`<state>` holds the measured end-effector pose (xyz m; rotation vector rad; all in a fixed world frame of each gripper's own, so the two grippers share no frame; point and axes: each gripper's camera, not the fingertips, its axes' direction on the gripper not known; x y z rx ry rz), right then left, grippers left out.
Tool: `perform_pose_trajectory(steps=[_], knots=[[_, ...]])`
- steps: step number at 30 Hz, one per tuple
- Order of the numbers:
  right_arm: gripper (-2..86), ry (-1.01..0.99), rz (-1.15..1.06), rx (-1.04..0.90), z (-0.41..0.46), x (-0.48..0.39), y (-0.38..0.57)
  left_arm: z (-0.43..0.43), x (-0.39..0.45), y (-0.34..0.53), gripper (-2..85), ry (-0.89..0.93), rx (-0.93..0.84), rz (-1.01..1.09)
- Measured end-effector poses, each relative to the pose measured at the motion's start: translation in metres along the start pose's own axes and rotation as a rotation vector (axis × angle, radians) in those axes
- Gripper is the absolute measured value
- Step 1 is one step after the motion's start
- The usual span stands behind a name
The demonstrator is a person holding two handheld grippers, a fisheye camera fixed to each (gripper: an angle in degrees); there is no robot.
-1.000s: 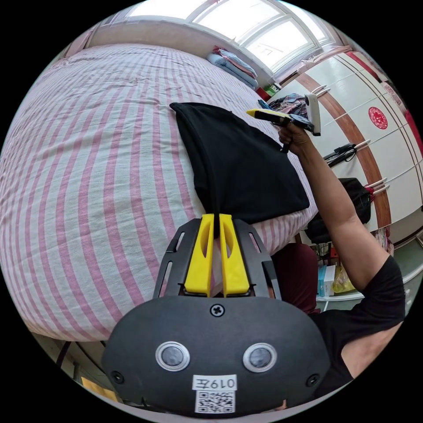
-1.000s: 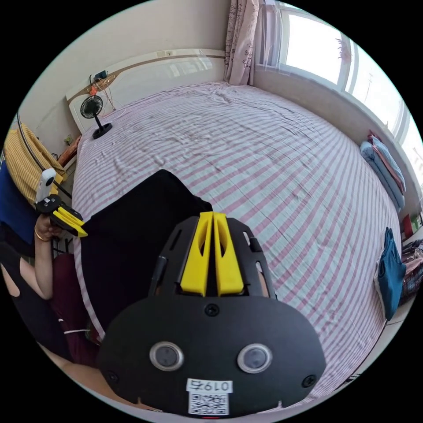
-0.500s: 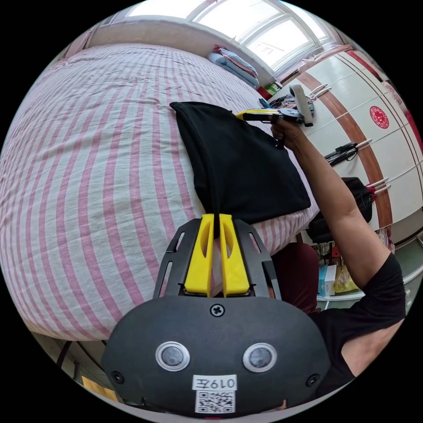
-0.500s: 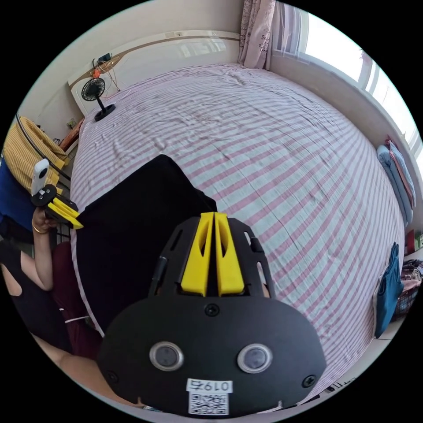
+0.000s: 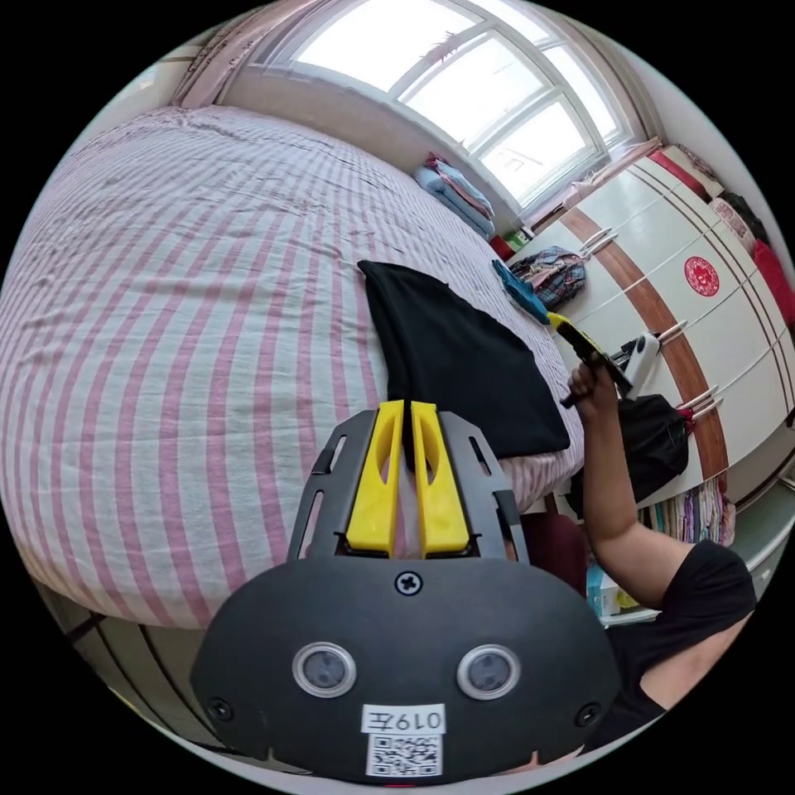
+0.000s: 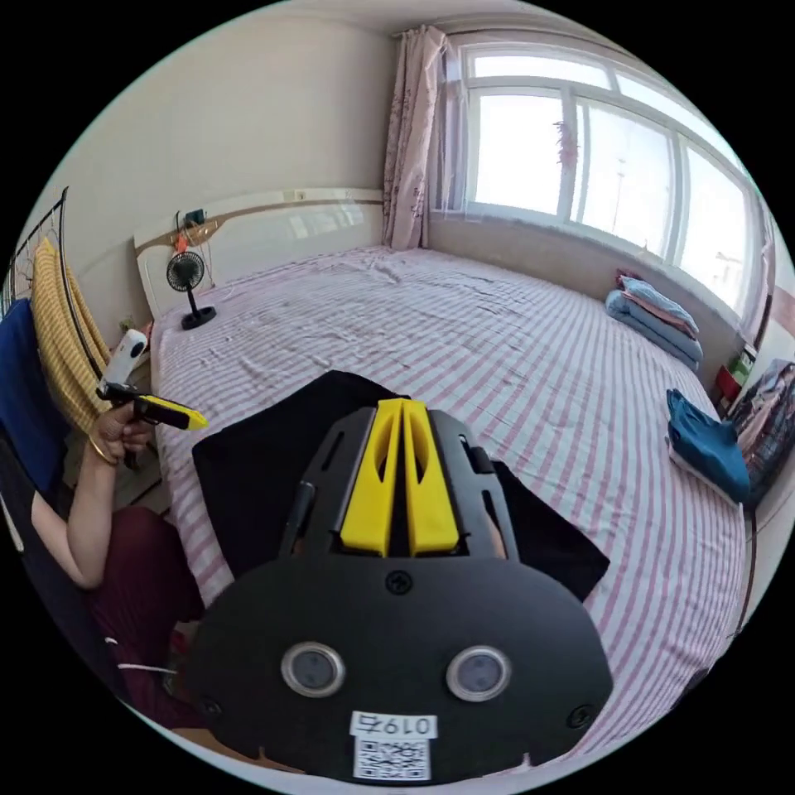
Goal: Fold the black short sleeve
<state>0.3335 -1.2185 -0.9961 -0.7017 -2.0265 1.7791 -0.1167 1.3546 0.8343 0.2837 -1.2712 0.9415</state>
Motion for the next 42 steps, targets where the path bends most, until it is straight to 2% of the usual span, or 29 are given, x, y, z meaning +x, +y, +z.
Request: perform_pose_trajectory(steps=[4, 8, 10, 13, 16, 18, 20, 24, 42], knots=[[0.5, 0.071, 0.253, 0.108, -0.084, 0.042, 0.111, -0.009, -0.002, -0.004, 1.4, 0.024, 0.108, -0.054], [3.7, 0.163, 0.414, 0.087, -0.131, 0.091, 0.184, 0.001, 0.005, -0.026, 1.1, 0.008, 0.086, -0.066], [8.0, 0.093, 0.514, 0.05, -0.142, 0.126, 0.223, 0.011, 0.011, -0.044, 1.0, 0.021, 0.048, -0.043], [7.4, -0.041, 0.622, -0.001, -0.128, 0.152, 0.266, 0.017, 0.024, -0.062, 1.0, 0.032, 0.043, 0.025], [5.7, -0.027, 0.621, -0.063, -0.106, 0.153, 0.287, 0.025, 0.023, -0.059, 1.0, -0.038, 0.042, 0.027], [6.1, 0.019, 0.586, -0.11, -0.094, 0.149, 0.289, 0.033, 0.011, -0.054, 1.0, -0.009, 0.046, -0.031], [7.2, 0.037, 0.582, -0.12, -0.088, 0.148, 0.291, 0.039, -0.003, -0.056, 1.2, 0.112, 0.047, -0.074], [7.1, 0.068, 0.621, -0.118, -0.082, 0.155, 0.31, 0.04, -0.007, -0.058, 1.1, 0.101, 0.072, -0.097], [6.5, -0.014, 0.648, -0.14, -0.07, 0.177, 0.381, 0.089, -0.007, -0.101, 2.2, 0.087, -0.066, -0.124]])
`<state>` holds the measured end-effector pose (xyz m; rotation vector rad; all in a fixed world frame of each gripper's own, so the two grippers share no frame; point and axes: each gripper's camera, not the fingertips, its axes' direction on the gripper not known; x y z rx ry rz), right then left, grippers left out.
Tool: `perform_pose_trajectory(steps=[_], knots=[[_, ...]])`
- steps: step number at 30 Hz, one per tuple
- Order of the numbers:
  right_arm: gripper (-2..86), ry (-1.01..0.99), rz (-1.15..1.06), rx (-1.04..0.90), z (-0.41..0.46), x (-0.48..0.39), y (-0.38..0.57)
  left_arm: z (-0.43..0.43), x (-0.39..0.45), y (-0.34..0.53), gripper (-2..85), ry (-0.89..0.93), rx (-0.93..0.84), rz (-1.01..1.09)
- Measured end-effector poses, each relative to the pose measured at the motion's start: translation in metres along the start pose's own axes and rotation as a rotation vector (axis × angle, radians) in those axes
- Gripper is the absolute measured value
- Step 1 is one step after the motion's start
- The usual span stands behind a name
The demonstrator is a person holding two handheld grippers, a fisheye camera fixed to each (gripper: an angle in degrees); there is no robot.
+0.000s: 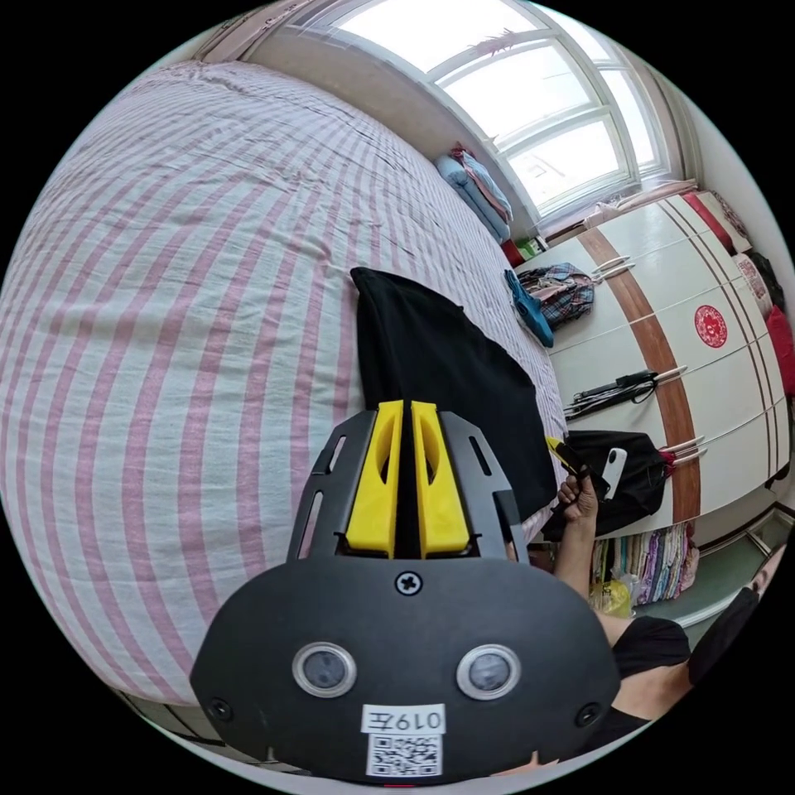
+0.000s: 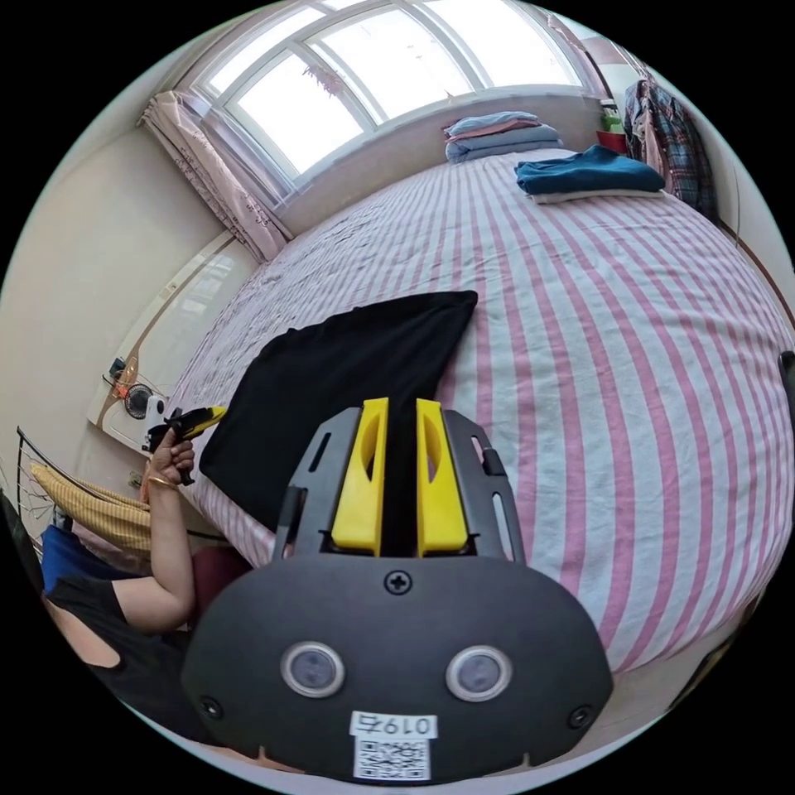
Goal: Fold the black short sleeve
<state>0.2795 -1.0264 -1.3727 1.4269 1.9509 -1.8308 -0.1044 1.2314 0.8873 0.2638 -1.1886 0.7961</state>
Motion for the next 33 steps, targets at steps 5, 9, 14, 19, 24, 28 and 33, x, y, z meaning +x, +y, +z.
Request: perform_pose_trajectory(steps=[5, 9, 14, 19, 24, 28, 33], knots=[[7.2, -0.008, -0.013, -0.026, 0.011, 0.005, 0.005, 0.012, 0.007, -0.007, 2.4, -0.01, -0.031, 0.023], [6.9, -0.005, 0.003, -0.018, 0.015, 0.013, 0.011, 0.008, 0.009, -0.007, 3.1, -0.01, 0.003, 0.021], [6.7, -0.013, 0.016, -0.012, 0.02, 0.021, 0.018, 0.013, 0.016, -0.01, 6.5, -0.028, -0.022, 0.062], [6.5, -0.006, 0.014, -0.017, 0.028, 0.02, 0.022, 0.02, 0.023, -0.013, 4.5, -0.106, -0.043, 0.07], [5.7, -0.007, 0.022, -0.017, 0.033, 0.022, 0.026, 0.023, 0.022, -0.015, 2.2, -0.114, -0.045, 0.06], [2.9, -0.004, 0.028, -0.011, 0.037, 0.022, 0.03, 0.02, 0.02, -0.014, 1.6, -0.103, -0.018, 0.056], [1.1, -0.003, 0.024, 0.01, 0.037, 0.021, 0.035, 0.013, 0.013, -0.012, 1.5, -0.079, 0.019, 0.031]])
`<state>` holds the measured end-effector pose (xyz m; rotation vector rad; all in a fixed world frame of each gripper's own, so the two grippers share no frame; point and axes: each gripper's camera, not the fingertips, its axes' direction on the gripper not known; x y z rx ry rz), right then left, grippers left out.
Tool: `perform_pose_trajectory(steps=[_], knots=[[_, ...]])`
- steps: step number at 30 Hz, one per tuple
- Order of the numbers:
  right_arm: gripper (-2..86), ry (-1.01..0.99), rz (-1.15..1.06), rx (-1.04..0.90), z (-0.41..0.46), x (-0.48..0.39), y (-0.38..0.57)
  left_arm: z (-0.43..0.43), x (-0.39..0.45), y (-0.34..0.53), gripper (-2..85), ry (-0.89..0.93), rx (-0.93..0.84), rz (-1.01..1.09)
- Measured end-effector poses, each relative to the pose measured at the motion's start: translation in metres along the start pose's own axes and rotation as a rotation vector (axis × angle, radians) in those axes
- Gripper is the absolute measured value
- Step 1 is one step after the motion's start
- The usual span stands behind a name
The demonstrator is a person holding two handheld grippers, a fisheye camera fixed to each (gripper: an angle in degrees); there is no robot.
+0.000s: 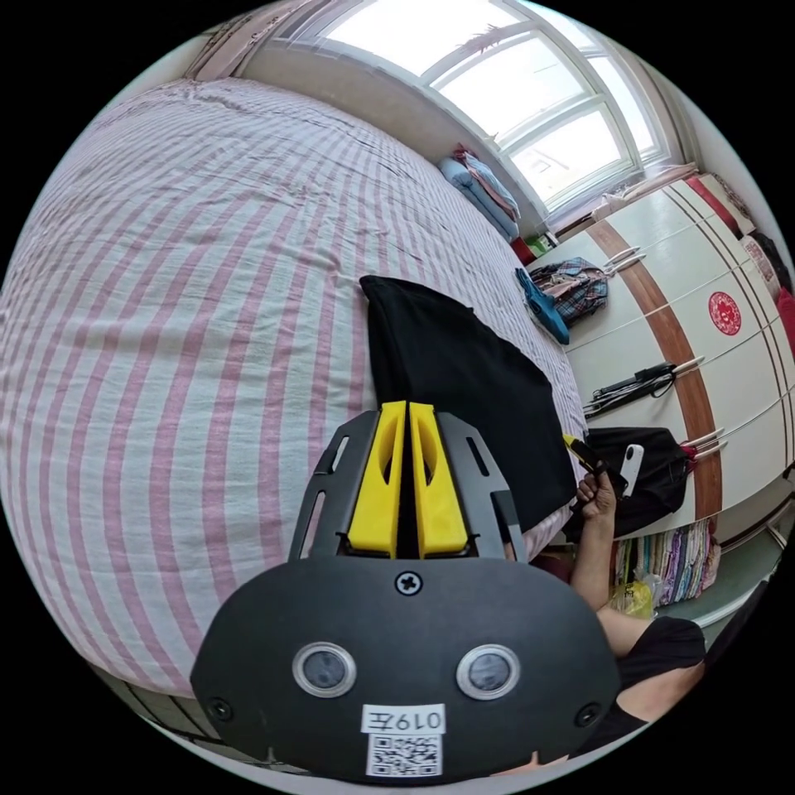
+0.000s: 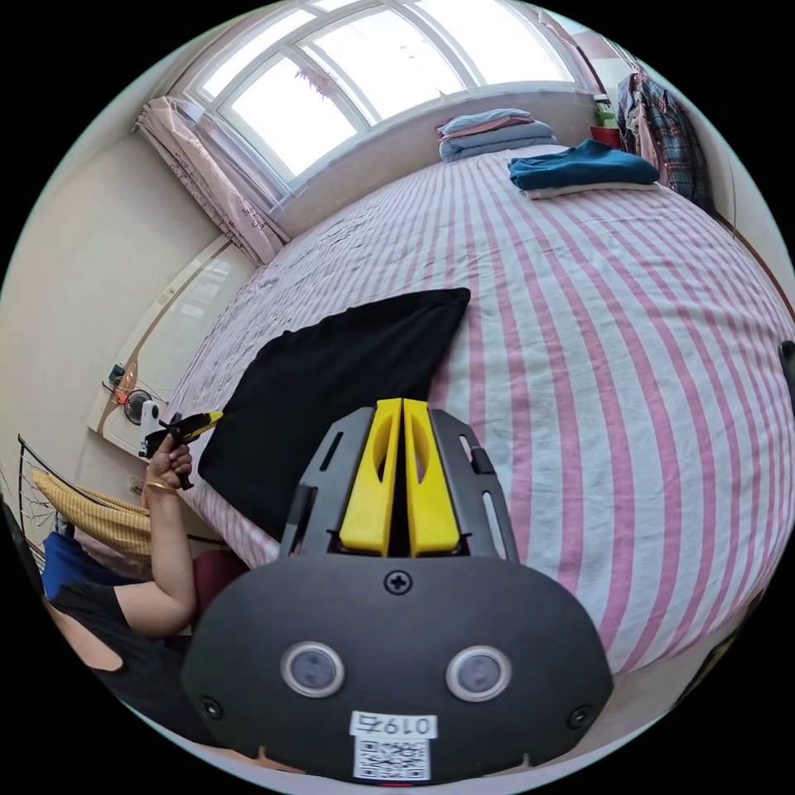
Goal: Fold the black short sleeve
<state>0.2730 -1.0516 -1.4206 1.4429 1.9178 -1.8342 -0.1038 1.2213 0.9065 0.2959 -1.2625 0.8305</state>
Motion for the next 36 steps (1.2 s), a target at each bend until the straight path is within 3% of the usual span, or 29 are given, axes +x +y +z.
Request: perform_pose_trajectory(steps=[4, 15, 27, 36], knots=[[6.0, -0.004, -0.002, 0.017, -0.001, 0.0, 0.002, 0.006, 0.002, -0.001, 1.9, -0.005, -0.037, 0.018], [7.1, -0.016, 0.025, -0.012, 0.008, 0.007, 0.008, 0.0, -0.007, 0.005, 6.1, 0.044, -0.027, -0.004], [0.8, -0.011, 0.011, -0.025, 0.02, -0.001, 0.011, -0.004, -0.015, 0.012, 2.3, 0.08, -0.012, -0.003], [2.7, -0.011, 0.011, -0.063, 0.031, 0.002, 0.011, -0.004, -0.021, 0.017, 1.7, 0.037, -0.052, -0.009]])
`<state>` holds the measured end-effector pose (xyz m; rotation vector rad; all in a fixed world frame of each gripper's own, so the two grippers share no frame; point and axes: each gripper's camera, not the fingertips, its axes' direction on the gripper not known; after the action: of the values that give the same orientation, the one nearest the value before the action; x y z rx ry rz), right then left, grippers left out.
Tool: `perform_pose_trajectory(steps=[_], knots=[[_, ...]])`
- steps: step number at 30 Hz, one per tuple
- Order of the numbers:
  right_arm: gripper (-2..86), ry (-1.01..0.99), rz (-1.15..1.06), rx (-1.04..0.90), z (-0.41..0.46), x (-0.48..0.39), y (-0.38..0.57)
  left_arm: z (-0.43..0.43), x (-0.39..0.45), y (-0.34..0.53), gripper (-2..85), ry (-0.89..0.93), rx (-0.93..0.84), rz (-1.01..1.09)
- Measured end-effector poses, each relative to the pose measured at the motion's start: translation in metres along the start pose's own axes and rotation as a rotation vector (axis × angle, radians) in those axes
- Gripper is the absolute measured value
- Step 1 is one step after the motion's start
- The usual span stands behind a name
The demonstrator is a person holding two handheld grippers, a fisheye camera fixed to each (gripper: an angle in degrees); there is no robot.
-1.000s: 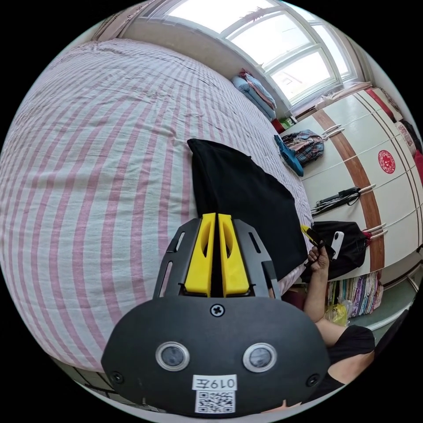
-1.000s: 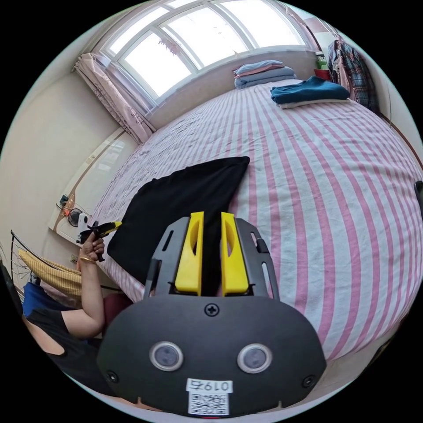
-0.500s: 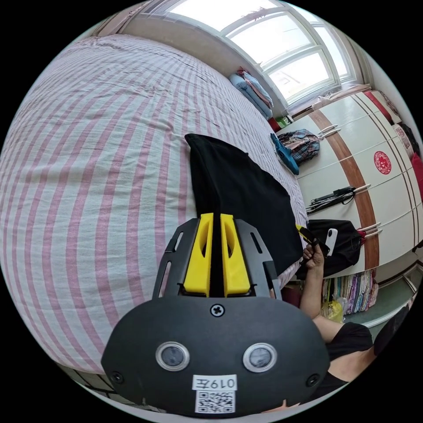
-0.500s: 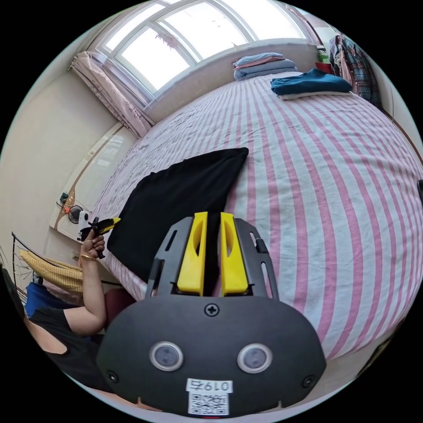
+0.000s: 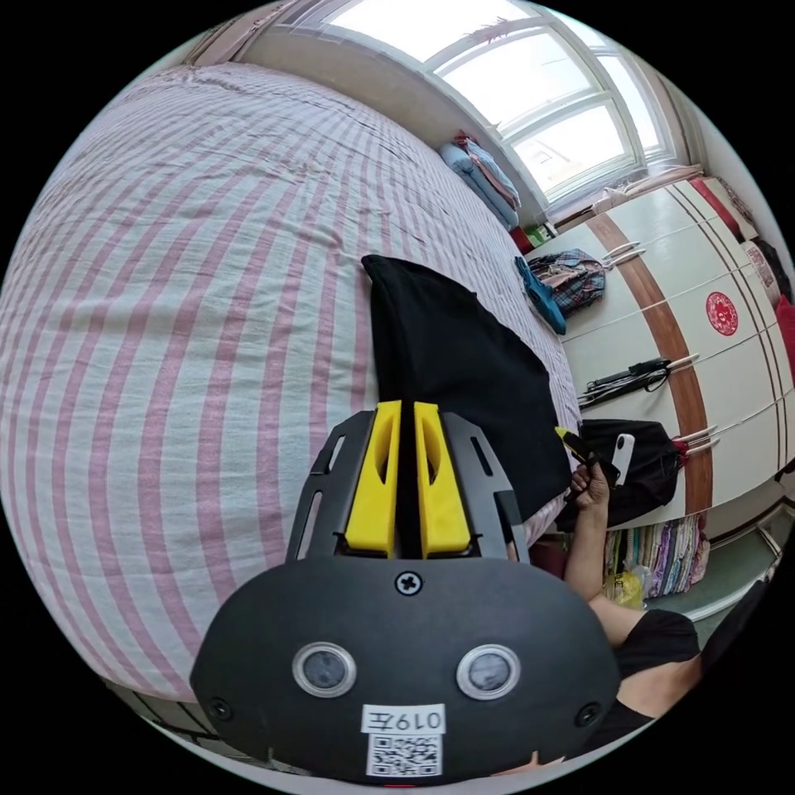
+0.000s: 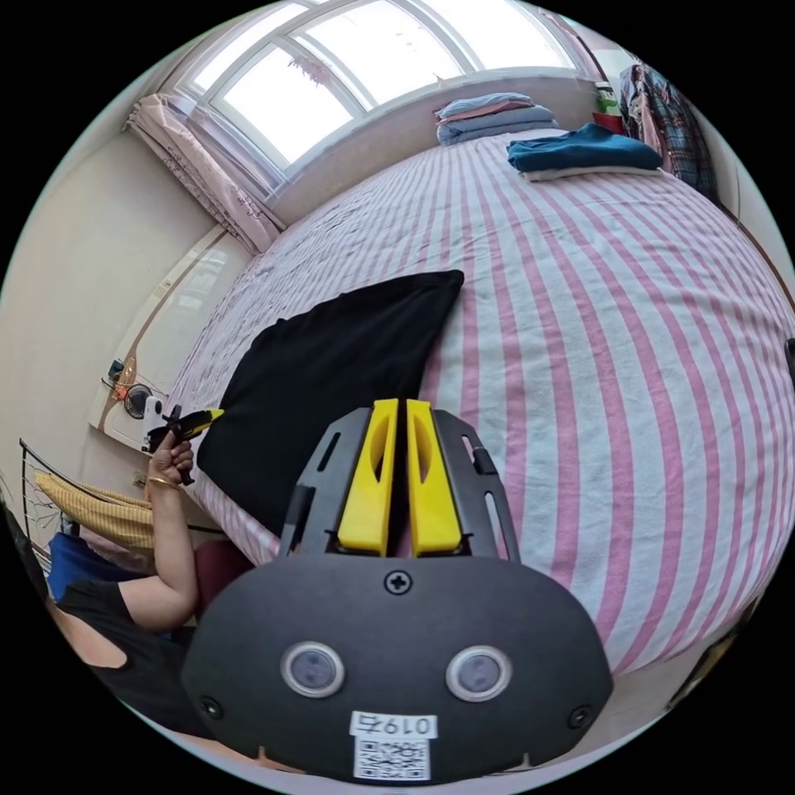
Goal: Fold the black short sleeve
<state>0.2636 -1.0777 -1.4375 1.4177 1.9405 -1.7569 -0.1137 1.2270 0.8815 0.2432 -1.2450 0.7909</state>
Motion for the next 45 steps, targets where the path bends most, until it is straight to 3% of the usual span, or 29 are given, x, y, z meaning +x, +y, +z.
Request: perform_pose_trajectory(steps=[7, 15, 24, 28, 35, 45], knots=[[7.5, -0.072, -0.006, 0.025, -0.016, 0.008, 0.009, -0.021, -0.016, 0.018, 2.9, 0.155, 0.063, -0.002], [8.3, -0.063, -0.034, -0.039, -0.018, 0.01, 0.02, -0.017, -0.004, 0.028, 2.5, 0.046, -0.016, 0.054], [1.1, -0.039, -0.06, -0.07, -0.013, 0.017, 0.022, -0.031, -0.016, 0.039, 1.9, 0.009, 0.017, 0.034], [2.4, -0.059, -0.045, -0.101, -0.004, 0.031, 0.022, -0.025, -0.02, 0.039, 2.3, -0.002, -0.031, 0.045], [8.5, -0.111, -0.047, -0.052, -0.035, 0.055, 0.033, -0.058, -0.022, 0.052, 5.8, 0.1, 0.068, 0.079], [10.1, -0.232, -0.05, -0.193, -0.045, 0.104, 0.056, -0.051, -0.025, 0.069, 10.9, 0.049, -0.128, 0.147]])
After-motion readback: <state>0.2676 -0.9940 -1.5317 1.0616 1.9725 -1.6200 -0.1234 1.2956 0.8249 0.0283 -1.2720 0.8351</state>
